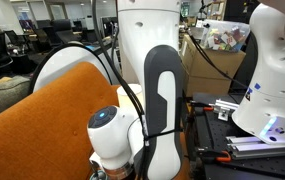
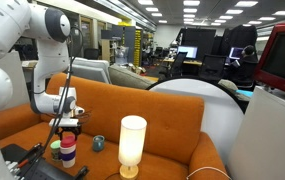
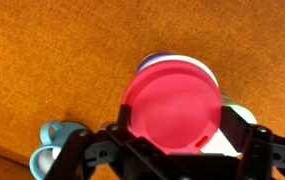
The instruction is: Put the red lid on the white and blue cup
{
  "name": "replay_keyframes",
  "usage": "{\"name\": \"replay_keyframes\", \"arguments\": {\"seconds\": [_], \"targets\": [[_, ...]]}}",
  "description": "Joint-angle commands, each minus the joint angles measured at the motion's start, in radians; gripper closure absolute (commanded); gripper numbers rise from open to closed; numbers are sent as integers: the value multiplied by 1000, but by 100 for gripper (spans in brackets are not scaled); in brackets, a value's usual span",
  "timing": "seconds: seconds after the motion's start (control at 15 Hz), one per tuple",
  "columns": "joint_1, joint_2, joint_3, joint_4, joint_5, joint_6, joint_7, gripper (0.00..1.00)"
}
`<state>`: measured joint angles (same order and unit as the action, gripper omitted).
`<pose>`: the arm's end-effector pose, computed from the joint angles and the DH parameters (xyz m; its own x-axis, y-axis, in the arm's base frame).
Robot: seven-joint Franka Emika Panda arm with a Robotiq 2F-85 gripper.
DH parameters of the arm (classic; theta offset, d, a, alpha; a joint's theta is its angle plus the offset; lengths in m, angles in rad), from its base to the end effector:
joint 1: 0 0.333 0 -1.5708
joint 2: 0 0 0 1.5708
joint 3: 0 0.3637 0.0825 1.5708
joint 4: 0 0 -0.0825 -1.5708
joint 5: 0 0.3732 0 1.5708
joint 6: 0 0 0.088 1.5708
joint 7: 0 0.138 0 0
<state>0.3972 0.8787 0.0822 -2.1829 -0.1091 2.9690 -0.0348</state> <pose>0.4557 0.2516 -0.0074 0.8236 0.5611 -0.0824 0.5582 -0.8277 -0.0569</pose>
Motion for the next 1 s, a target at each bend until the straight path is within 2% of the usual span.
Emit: {"name": "replay_keyframes", "arguments": {"seconds": [0.0,0.93], "targets": [[-29,5,16,14,-21,-31,-17,36],[-42,4,32,11,-18,-75,-17,36]]}}
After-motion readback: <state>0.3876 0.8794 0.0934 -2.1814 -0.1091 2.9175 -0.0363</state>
